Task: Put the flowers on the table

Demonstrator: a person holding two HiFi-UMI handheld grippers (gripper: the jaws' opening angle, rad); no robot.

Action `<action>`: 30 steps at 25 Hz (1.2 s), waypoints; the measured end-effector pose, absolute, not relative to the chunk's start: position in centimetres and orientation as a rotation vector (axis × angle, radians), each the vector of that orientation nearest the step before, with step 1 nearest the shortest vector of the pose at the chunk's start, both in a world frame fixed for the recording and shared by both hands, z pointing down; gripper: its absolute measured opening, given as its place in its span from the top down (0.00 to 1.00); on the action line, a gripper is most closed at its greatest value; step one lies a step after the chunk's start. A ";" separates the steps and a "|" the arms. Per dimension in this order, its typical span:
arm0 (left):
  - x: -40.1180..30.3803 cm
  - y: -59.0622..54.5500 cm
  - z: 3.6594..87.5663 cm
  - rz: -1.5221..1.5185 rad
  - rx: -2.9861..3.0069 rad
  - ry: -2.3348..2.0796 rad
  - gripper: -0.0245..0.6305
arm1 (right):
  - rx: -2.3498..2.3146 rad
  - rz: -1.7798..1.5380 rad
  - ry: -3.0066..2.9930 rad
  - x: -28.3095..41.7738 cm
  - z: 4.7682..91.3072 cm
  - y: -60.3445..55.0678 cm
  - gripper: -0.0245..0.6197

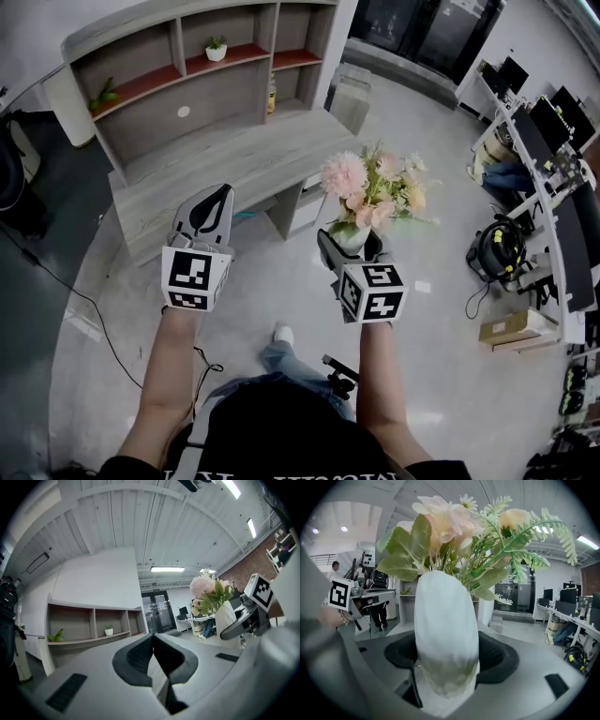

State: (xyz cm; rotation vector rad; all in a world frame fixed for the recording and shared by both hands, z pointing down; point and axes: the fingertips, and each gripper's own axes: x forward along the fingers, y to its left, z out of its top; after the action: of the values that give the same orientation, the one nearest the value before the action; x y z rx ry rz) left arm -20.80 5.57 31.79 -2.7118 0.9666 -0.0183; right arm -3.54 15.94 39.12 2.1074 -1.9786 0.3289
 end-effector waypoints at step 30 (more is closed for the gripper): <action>-6.4 -4.7 31.9 -0.005 -2.702 1.015 0.95 | 2.081 0.321 -2.019 12.0 39.1 5.4 0.39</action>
State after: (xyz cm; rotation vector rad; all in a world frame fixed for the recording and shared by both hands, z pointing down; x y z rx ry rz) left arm -6.36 -4.74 31.86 -2.7025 1.0149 -0.0047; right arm 11.97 5.45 39.12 2.0814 -2.0187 0.3212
